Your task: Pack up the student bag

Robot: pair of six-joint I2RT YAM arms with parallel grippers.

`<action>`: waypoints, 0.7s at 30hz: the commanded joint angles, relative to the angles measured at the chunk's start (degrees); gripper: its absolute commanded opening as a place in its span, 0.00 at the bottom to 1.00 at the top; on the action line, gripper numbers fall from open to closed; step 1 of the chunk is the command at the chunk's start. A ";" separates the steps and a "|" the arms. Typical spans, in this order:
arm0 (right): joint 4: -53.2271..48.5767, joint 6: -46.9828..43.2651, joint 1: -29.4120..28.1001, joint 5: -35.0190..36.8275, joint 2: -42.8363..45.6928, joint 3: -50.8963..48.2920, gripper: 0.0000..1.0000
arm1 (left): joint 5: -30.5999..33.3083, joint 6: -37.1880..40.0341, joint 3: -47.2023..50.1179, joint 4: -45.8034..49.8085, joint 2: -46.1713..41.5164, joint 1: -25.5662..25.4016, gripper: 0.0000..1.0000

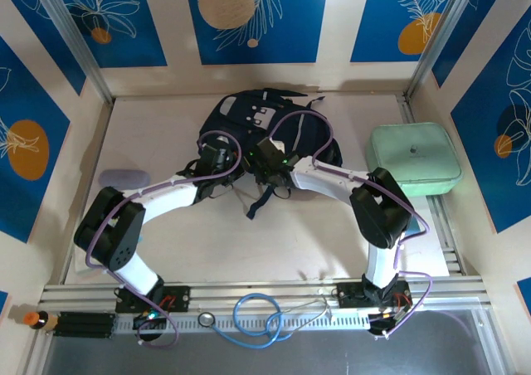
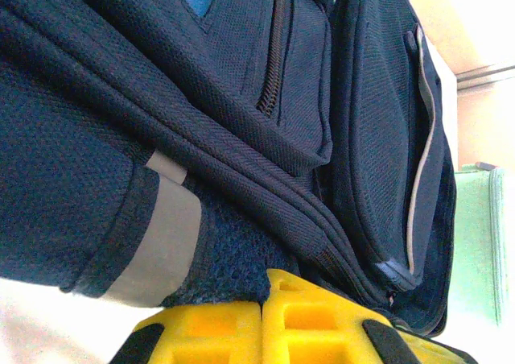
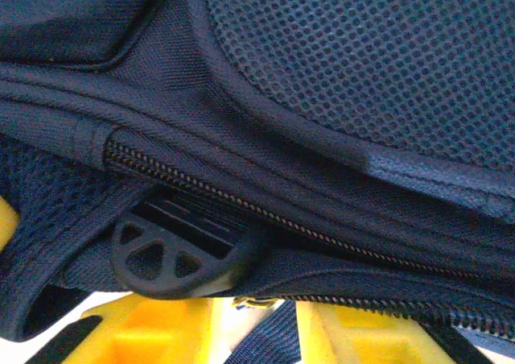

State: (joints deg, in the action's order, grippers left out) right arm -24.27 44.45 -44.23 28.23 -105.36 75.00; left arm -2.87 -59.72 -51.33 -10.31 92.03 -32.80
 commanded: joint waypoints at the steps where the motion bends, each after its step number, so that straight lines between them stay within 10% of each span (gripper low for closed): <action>1: 0.99 -0.31 0.55 4.17 -0.73 1.24 0.24 | -2.15 0.56 -1.75 -3.61 -2.12 -0.84 0.00; 21: 0.60 -4.33 1.43 5.37 4.10 -7.15 0.23 | -0.12 2.67 -2.54 -1.65 -1.51 -0.78 0.00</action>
State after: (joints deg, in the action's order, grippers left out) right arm -21.23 41.80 -43.79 31.20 -101.03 66.89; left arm -2.92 -59.27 -51.33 -9.41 92.03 -33.23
